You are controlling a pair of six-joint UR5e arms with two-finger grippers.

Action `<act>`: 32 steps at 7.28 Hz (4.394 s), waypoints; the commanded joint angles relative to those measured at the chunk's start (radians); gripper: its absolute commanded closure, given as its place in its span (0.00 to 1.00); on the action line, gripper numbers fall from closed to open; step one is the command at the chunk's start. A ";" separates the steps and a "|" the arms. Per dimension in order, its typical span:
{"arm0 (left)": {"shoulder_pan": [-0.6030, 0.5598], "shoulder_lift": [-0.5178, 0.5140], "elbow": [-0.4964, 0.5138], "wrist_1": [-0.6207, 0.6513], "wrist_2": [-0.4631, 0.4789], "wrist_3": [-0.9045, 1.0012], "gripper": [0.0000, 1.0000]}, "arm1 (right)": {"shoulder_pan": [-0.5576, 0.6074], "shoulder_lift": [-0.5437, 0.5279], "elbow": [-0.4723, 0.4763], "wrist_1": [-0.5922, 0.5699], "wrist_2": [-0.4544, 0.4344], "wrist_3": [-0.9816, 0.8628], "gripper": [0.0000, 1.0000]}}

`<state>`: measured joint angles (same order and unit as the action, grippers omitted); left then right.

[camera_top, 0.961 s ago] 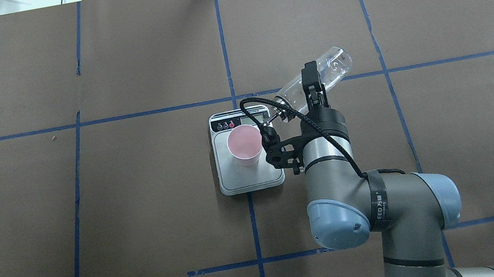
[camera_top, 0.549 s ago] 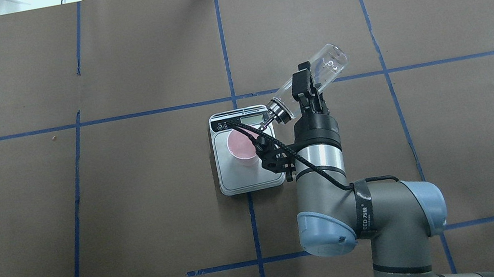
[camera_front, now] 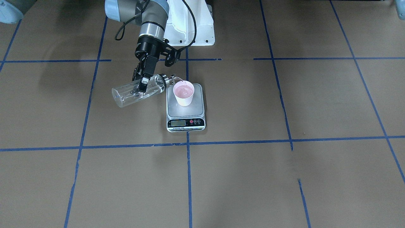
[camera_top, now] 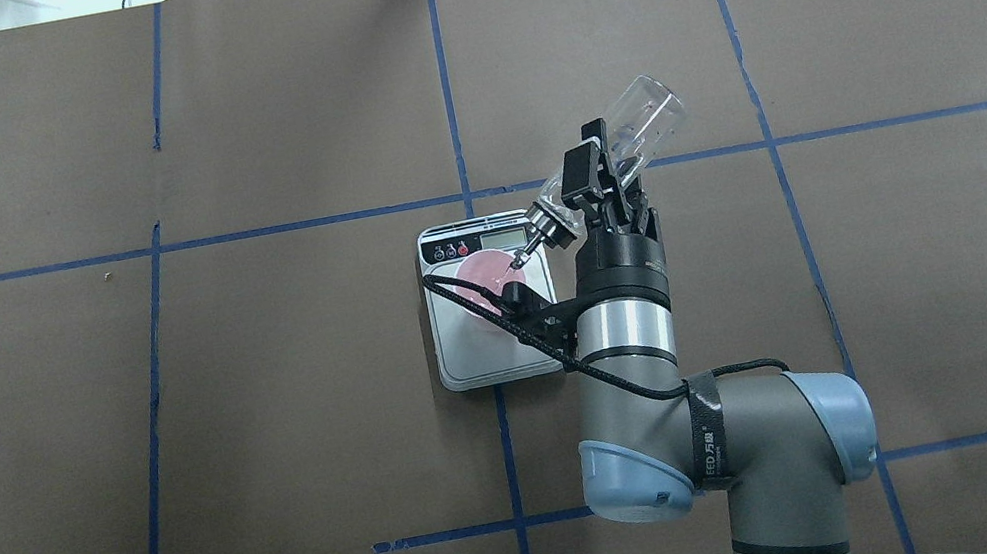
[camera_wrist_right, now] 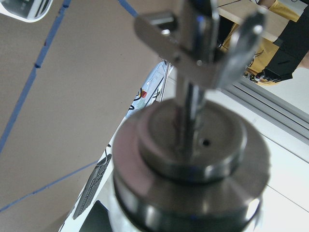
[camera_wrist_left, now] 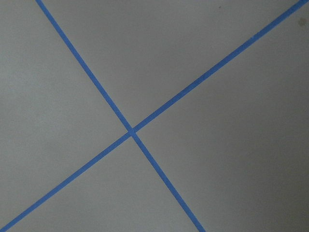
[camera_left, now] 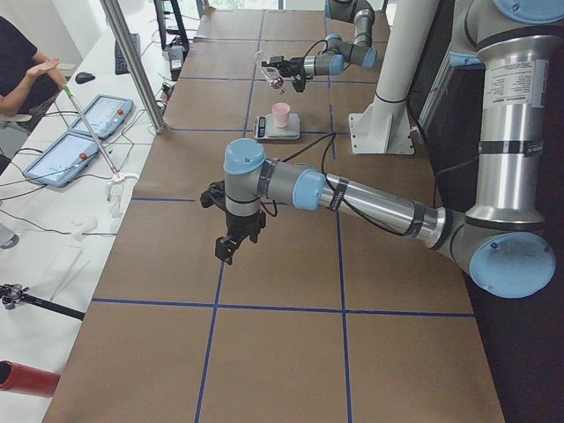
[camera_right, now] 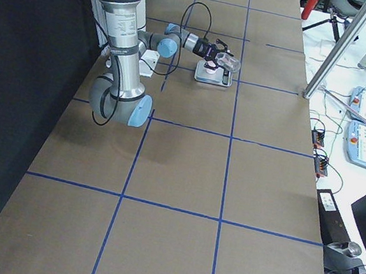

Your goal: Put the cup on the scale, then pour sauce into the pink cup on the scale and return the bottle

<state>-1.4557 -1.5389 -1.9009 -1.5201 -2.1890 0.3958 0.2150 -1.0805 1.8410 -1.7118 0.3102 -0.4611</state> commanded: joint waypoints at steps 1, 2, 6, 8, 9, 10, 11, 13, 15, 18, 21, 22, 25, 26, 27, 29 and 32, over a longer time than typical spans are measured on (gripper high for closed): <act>0.000 0.000 0.000 -0.002 -0.012 0.000 0.00 | 0.000 -0.002 0.000 -0.003 -0.023 -0.031 1.00; 0.000 0.000 -0.001 0.000 -0.012 0.000 0.00 | 0.001 -0.001 0.000 -0.003 -0.048 -0.083 1.00; 0.000 -0.001 -0.004 -0.002 -0.014 0.000 0.00 | 0.003 -0.001 0.001 0.006 -0.060 -0.103 1.00; 0.000 -0.001 -0.012 -0.002 -0.014 0.000 0.00 | 0.004 -0.001 0.003 0.011 -0.054 -0.082 1.00; 0.000 -0.001 -0.012 -0.002 -0.014 0.000 0.00 | 0.007 -0.002 0.001 0.049 -0.051 -0.042 1.00; -0.002 -0.001 -0.013 -0.002 -0.014 0.000 0.00 | 0.009 -0.009 0.000 0.078 -0.030 -0.025 1.00; -0.002 -0.001 -0.013 -0.002 -0.014 0.000 0.00 | 0.009 -0.012 0.000 0.083 -0.020 -0.013 1.00; -0.003 -0.001 -0.015 -0.002 -0.014 -0.002 0.00 | 0.009 -0.016 -0.011 0.083 -0.019 0.050 1.00; -0.003 -0.001 -0.015 -0.002 -0.014 -0.002 0.00 | 0.007 -0.016 -0.034 0.084 -0.011 0.138 1.00; -0.008 0.000 -0.018 0.000 -0.041 -0.002 0.00 | 0.007 -0.030 -0.054 0.184 0.024 0.252 1.00; -0.014 -0.001 -0.018 0.000 -0.041 -0.005 0.00 | 0.007 -0.044 -0.057 0.314 0.098 0.308 1.00; -0.014 -0.001 -0.021 0.000 -0.041 -0.006 0.00 | 0.010 -0.044 -0.054 0.349 0.134 0.362 1.00; -0.020 -0.007 -0.027 0.005 -0.041 -0.011 0.00 | 0.030 -0.071 0.048 0.350 0.229 0.418 1.00; -0.021 -0.015 -0.027 0.006 -0.041 -0.014 0.00 | 0.044 -0.108 0.107 0.351 0.275 0.480 1.00; -0.021 -0.021 -0.027 0.009 -0.040 -0.020 0.00 | 0.061 -0.139 0.145 0.351 0.323 0.584 1.00; -0.023 -0.021 -0.049 0.012 -0.040 -0.023 0.00 | 0.067 -0.229 0.185 0.554 0.383 0.724 1.00; -0.023 -0.020 -0.067 0.012 -0.040 -0.034 0.00 | 0.153 -0.347 0.184 0.767 0.565 0.907 1.00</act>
<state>-1.4787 -1.5591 -1.9583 -1.5080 -2.2289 0.3657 0.3354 -1.3892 2.0249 -1.0119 0.8141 0.3991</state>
